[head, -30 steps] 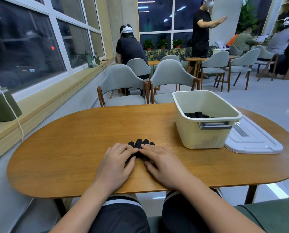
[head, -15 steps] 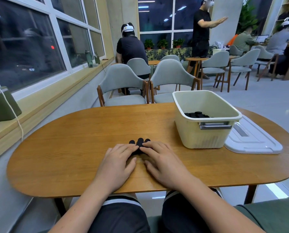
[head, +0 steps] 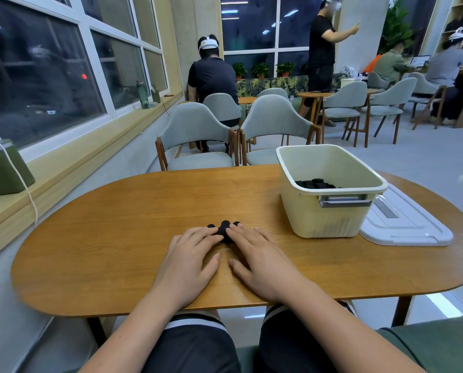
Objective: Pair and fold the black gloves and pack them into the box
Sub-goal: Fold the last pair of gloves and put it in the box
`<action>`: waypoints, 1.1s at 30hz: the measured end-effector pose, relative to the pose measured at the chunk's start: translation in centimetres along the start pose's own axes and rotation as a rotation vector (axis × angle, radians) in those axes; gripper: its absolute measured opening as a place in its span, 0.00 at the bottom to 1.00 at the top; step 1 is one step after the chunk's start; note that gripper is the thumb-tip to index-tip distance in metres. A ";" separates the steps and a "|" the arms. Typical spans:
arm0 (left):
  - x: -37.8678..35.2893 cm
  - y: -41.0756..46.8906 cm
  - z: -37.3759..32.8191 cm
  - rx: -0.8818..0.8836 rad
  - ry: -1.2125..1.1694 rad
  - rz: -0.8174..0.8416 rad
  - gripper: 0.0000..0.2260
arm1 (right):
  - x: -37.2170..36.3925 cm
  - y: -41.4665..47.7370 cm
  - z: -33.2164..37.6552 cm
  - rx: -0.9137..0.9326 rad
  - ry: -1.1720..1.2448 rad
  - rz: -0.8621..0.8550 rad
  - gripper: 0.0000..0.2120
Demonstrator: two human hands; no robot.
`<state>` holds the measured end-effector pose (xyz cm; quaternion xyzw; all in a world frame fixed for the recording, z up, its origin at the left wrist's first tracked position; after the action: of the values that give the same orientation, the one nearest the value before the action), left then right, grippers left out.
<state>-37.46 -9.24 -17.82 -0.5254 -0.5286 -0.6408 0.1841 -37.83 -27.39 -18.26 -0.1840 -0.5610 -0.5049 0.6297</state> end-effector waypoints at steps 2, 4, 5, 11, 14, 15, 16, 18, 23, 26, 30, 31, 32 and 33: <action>-0.1 0.1 0.0 0.008 0.011 0.016 0.20 | -0.2 0.1 -0.1 -0.005 -0.003 0.023 0.34; -0.3 0.2 0.0 0.019 0.014 0.044 0.22 | -0.5 0.3 -0.3 -0.009 -0.006 0.045 0.35; -0.4 0.3 0.1 0.024 0.017 0.061 0.23 | -0.6 0.4 -0.3 -0.011 -0.005 0.056 0.35; -0.9 1.2 0.5 0.026 0.067 0.157 0.27 | -0.7 1.8 -1.0 -0.012 -0.028 0.116 0.36; -1.0 2.2 1.0 0.029 0.090 0.197 0.28 | -0.6 2.9 -1.5 -0.022 -0.027 0.141 0.36; -1.1 2.6 1.2 0.029 0.090 0.208 0.29 | -0.6 3.2 -1.6 -0.024 -0.023 0.151 0.37; -1.2 2.9 1.4 0.030 0.090 0.218 0.29 | -0.7 3.5 -1.7 -0.026 -0.021 0.155 0.37; -1.6 3.6 1.9 0.027 0.104 0.224 0.29 | -0.9 4.1 -2.0 -0.029 -0.023 0.159 0.36; -2.3 5.3 2.6 0.014 0.151 0.197 0.27 | -1.2 5.4 -2.7 -0.038 0.004 0.137 0.29; -2.9 6.0 2.9 0.018 0.155 0.190 0.27 | -1.2 6.4 -3.1 -0.052 0.028 0.137 0.26; -3.6 6.9 3.4 0.013 0.129 0.197 0.27 | -1.2 7.6 -3.6 -0.095 0.018 0.179 0.27; -3.6 7.1 3.5 0.012 0.124 0.196 0.27 | -1.2 7.8 -3.7 -0.099 0.009 0.186 0.27; -3.7 7.3 3.5 0.012 0.122 0.194 0.27 | -1.2 8.0 -3.9 -0.101 0.010 0.186 0.27; -3.7 7.5 3.6 0.012 0.118 0.193 0.26 | -1.1 8.2 -4.0 -0.104 0.019 0.182 0.27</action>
<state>-28.40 -10.08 -17.77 -0.5340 -0.4676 -0.6467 0.2793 -28.72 -26.65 -17.68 -0.2619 -0.5092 -0.4756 0.6678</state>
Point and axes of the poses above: each hand's wrist, its own y-axis towards the middle knuckle, its own x-axis out of the back of the hand, z = x × y, the point moved 6 cm from there along y, towards the middle knuckle, and after that the axes turned 6 degrees about y, right-handed, at the moved point
